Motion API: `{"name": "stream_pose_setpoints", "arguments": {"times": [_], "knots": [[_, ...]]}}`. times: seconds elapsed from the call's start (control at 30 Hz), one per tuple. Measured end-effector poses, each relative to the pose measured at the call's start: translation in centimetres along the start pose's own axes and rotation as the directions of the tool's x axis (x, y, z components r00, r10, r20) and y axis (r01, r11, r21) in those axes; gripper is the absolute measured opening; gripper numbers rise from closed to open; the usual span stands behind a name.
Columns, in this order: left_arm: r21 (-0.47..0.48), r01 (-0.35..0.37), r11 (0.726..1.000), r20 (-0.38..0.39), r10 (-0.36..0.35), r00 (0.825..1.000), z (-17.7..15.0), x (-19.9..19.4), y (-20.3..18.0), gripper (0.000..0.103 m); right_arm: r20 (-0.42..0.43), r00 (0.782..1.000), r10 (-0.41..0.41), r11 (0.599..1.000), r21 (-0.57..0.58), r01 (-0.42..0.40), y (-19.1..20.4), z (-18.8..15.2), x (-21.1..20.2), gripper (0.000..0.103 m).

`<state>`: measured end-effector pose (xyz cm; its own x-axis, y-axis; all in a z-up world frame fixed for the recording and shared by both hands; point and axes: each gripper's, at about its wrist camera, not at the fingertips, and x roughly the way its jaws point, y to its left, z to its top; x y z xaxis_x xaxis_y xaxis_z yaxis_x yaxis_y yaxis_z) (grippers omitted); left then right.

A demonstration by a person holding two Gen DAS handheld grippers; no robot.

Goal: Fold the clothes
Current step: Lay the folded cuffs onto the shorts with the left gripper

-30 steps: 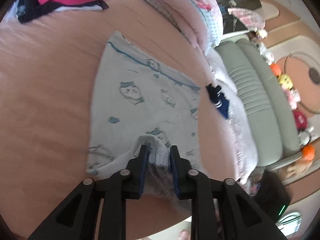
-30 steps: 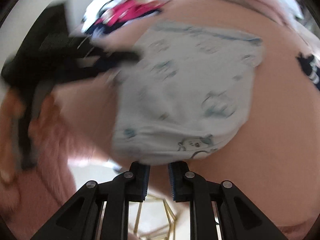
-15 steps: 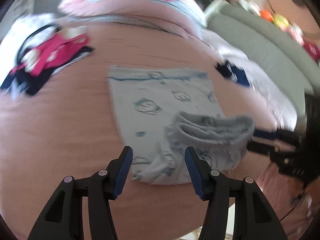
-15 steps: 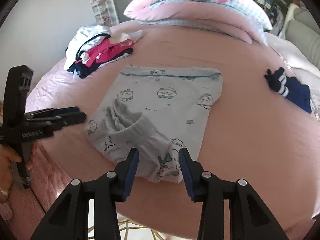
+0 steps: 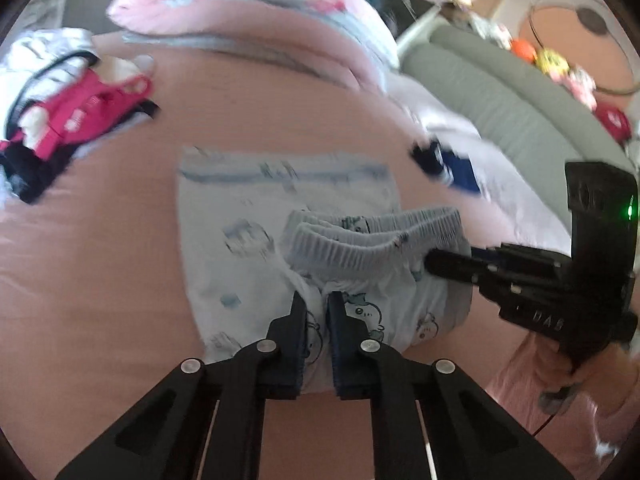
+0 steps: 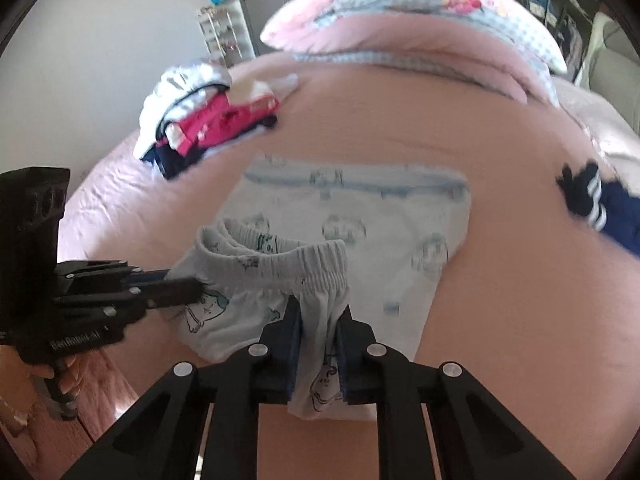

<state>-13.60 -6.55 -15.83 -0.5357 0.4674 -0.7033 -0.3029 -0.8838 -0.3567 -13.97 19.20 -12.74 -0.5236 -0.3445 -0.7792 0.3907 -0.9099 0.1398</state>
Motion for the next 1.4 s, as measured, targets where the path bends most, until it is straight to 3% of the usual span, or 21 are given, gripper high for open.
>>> {"name": "stream_pose_setpoints", "arguments": {"times": [0.23, 0.4, 0.47, 0.57, 0.67, 0.73, 0.77, 0.83, 0.9, 0.97, 1.03, 1.1, 1.2, 1.3, 1.4], "knots": [[0.063, -0.093, 0.994, 0.011, 0.092, 0.996, 5.9, 2.2, 1.6, 0.005, 0.084, 0.996, -0.004, 0.999, -0.035, 0.007, -0.8, 6.4, 1.9, 0.014], [0.041, -0.114, 0.993, -0.024, 0.115, 0.993, 8.4, 5.8, 4.0, 0.005, 0.05, 0.999, -0.02, 1.0, 0.005, 0.02, -3.6, 9.2, 6.5, 0.014], [0.043, -0.152, 0.987, -0.072, 0.155, 0.985, 8.2, 7.5, 4.7, 0.006, 0.007, 0.999, -0.033, 0.999, 0.03, 0.033, -4.8, 9.2, 8.7, 0.016], [0.016, -0.169, 0.985, -0.136, 0.17, 0.976, 6.9, 8.8, 5.4, 0.006, -0.139, 0.99, -0.003, 0.996, 0.083, 0.014, -6.7, 8.7, 12.5, 0.022], [-0.025, -0.164, 0.986, -0.087, 0.161, 0.983, 5.4, 7.3, 5.8, 0.007, -0.063, 0.998, 0.026, 0.99, 0.139, -0.017, -7.6, 8.3, 10.6, 0.03], [-0.044, -0.165, 0.985, -0.043, 0.163, 0.986, 5.1, 5.9, 5.8, 0.008, 0.007, 1.0, 0.016, 0.983, 0.184, -0.017, -8.2, 7.8, 8.2, 0.051], [-0.048, -0.169, 0.985, -0.021, 0.168, 0.986, 5.0, 5.2, 5.7, 0.008, 0.039, 0.999, 0.006, 0.977, 0.211, -0.015, -8.6, 7.5, 6.9, 0.052], [-0.044, -0.173, 0.984, 0.013, 0.174, 0.985, 5.1, 4.0, 5.3, 0.008, 0.069, 0.998, 0.008, 0.974, 0.224, -0.023, -8.6, 6.5, 4.7, 0.052], [0.023, -0.125, 0.992, -0.06, 0.126, 0.99, 6.0, 5.1, 4.1, 0.008, 0.014, 1.0, -0.023, 0.998, 0.066, 0.022, -6.3, 5.7, 4.4, 0.05], [0.066, -0.051, 0.997, -0.128, 0.059, 0.99, 6.8, 7.1, 3.1, 0.008, -0.045, 0.996, -0.078, 0.992, -0.098, 0.074, -4.0, 5.0, 5.4, 0.047], [0.09, -0.033, 0.995, -0.164, 0.048, 0.985, 7.5, 9.3, 2.8, 0.008, -0.088, 0.991, -0.1, 0.983, -0.162, 0.085, -3.1, 4.9, 7.0, 0.046], [0.075, -0.045, 0.996, -0.163, 0.057, 0.985, 8.0, 10.4, 3.4, 0.008, -0.119, 0.985, -0.125, 0.983, -0.148, 0.107, -3.4, 5.5, 9.2, 0.046], [0.053, -0.063, 0.997, -0.161, 0.071, 0.984, 8.7, 11.9, 4.2, 0.008, -0.149, 0.963, -0.224, 0.97, -0.128, 0.206, -5.0, 6.7, 13.2, 0.046], [0.048, -0.081, 0.996, -0.151, 0.088, 0.985, 8.9, 12.2, 4.4, 0.008, -0.149, 0.973, -0.177, 0.984, -0.046, 0.172, -6.4, 7.1, 14.3, 0.047], [0.019, -0.089, 0.996, -0.089, 0.09, 0.992, 7.6, 8.9, 4.6, 0.008, -0.118, 0.986, -0.117, 0.991, 0.047, 0.123, -7.4, 7.0, 12.7, 0.047]]}}
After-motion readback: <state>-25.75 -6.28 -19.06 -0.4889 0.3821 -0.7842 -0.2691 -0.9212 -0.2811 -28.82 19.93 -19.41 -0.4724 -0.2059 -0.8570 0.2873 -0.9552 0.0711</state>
